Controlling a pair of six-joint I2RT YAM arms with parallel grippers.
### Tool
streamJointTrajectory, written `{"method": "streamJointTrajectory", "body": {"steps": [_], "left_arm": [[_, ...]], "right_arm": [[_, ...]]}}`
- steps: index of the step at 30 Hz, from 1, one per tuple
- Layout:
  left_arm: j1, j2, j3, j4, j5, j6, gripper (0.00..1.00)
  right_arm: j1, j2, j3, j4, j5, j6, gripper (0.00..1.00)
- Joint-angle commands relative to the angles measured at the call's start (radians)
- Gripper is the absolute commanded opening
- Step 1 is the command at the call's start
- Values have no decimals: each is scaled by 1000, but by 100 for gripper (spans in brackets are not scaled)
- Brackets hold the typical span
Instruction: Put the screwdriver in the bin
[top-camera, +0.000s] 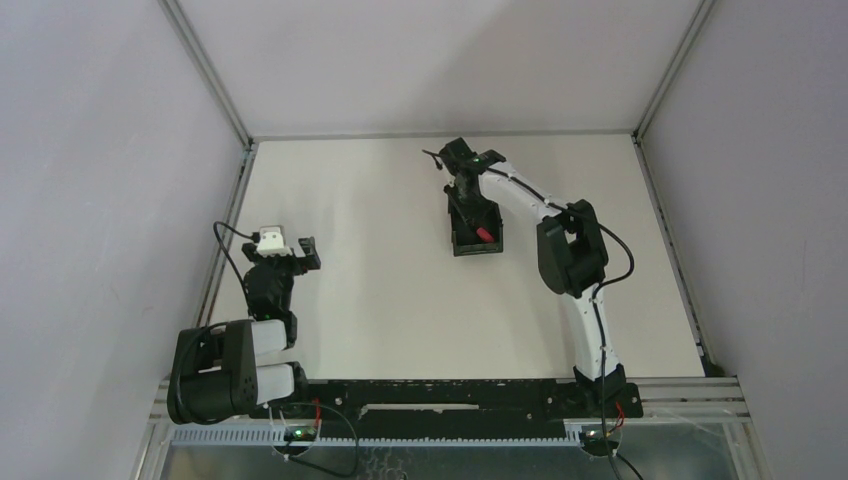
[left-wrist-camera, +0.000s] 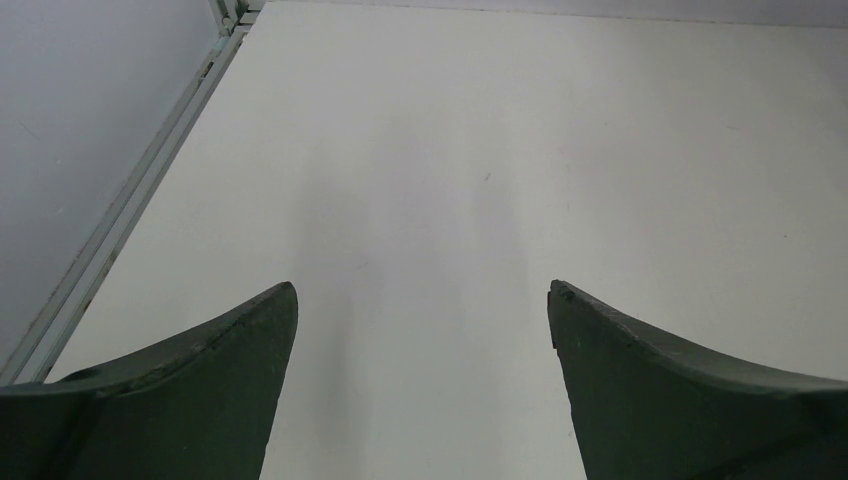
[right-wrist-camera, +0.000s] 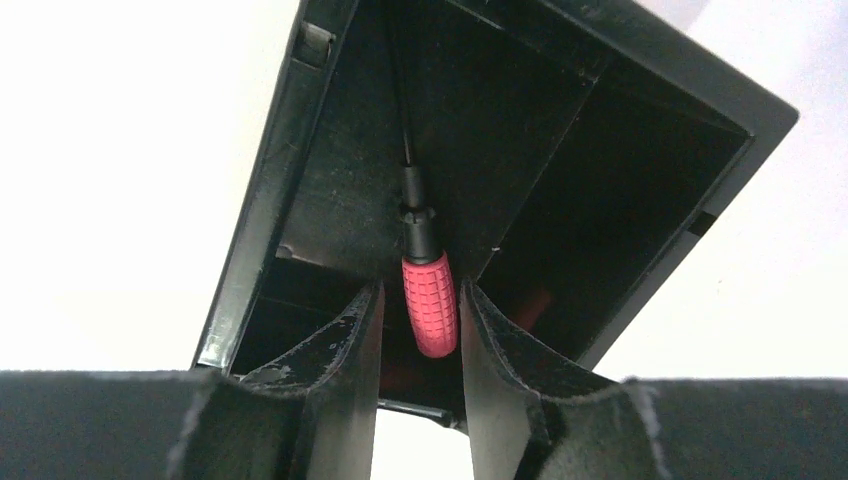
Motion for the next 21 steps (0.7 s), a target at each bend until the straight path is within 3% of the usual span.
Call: {"method": "streamJointTrajectory", "body": {"steps": [1,11,12,13,14,15,21], "left_arm": [[-7,0,47,44,4,-6,100],[-6,1,47,44,4,-6,100],[-6,-1,47,44,5,-6,100],[-5,0,48,44,5,-6,100],[-6,-1,47,44,5,-6,100],[-6,0,47,44,4,-6,100],[-7,0,47,44,3,-6,100]], "right_arm": [[7,-76,6,57,26,49,41],[7,-312,-46,110,57,55,41],[5,-358,-68,129,57,52,46],[3,-392,-96,144,55,50,59],[0,-431,-127,167,51,49,88],[-3,-469,-164,196,45,47,98],[-50,-739,-504,421,-79,83,100]]}}
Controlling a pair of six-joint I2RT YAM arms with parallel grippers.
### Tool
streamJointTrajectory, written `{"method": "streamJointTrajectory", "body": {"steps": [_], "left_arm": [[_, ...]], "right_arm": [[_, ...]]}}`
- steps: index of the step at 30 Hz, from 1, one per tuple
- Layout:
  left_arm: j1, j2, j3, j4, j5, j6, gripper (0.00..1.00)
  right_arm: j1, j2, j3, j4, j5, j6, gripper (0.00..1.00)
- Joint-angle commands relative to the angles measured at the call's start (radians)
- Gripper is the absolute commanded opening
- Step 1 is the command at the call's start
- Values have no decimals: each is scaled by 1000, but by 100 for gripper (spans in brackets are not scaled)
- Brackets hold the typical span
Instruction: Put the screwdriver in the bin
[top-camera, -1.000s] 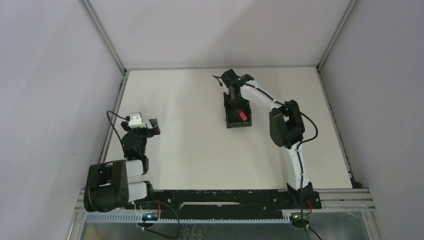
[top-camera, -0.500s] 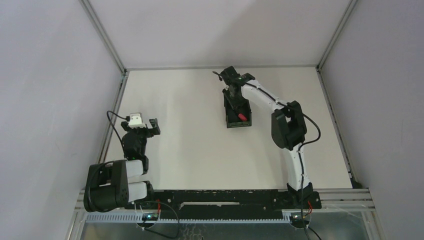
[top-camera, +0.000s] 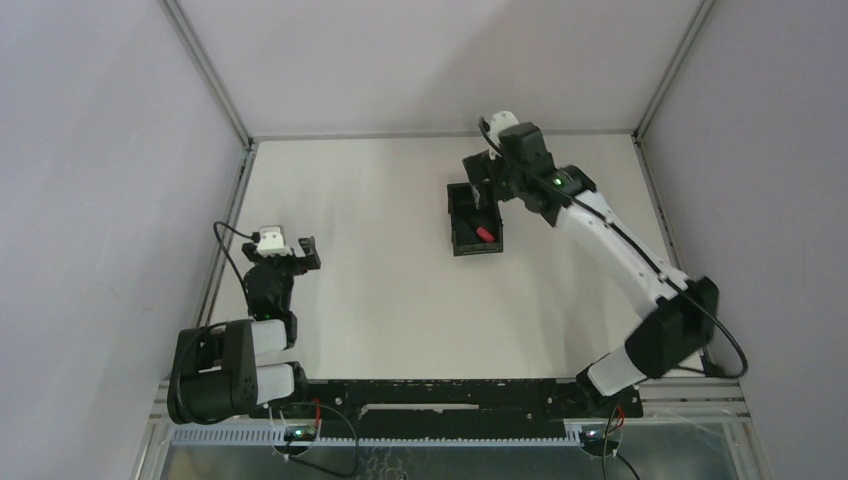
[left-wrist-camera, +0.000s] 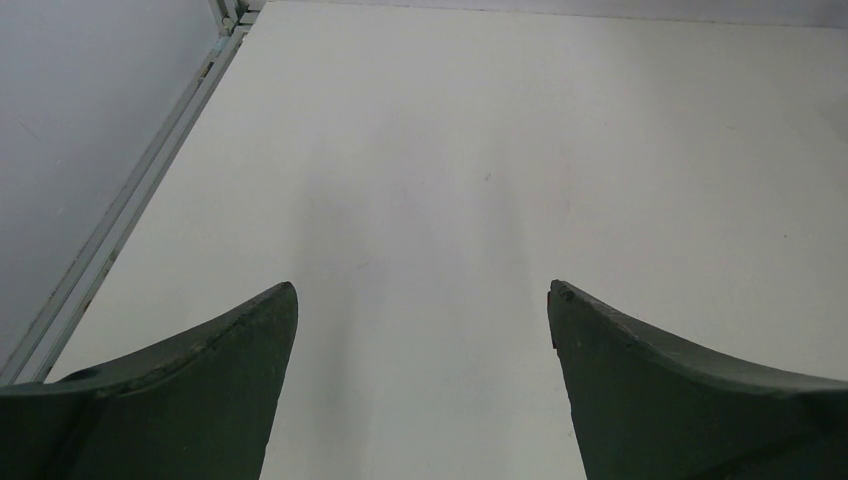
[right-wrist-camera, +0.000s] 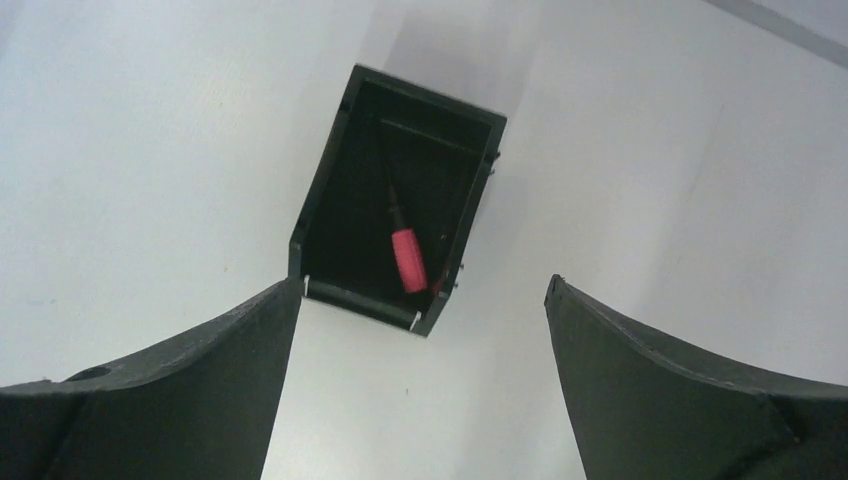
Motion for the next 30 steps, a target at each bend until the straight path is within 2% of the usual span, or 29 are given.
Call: {"method": "streamJointTrajectory", "body": {"steps": [1,16,22,30], "left_arm": [[-5,0,47,44,4,-6,100],[-6,-1,48,44,4,-6,100],[-6,-1,47,44,4,-6,100],[-7,-1,46,44,4,-6,100]], "right_arm": [[-36,-171,-236,203,-78,50,100],[-245,-812,-1038,556,-90,298,100],[-264,-938,-1180,549,16,354,100],[-267,-1029,-1253,564,35,357,100]]}}
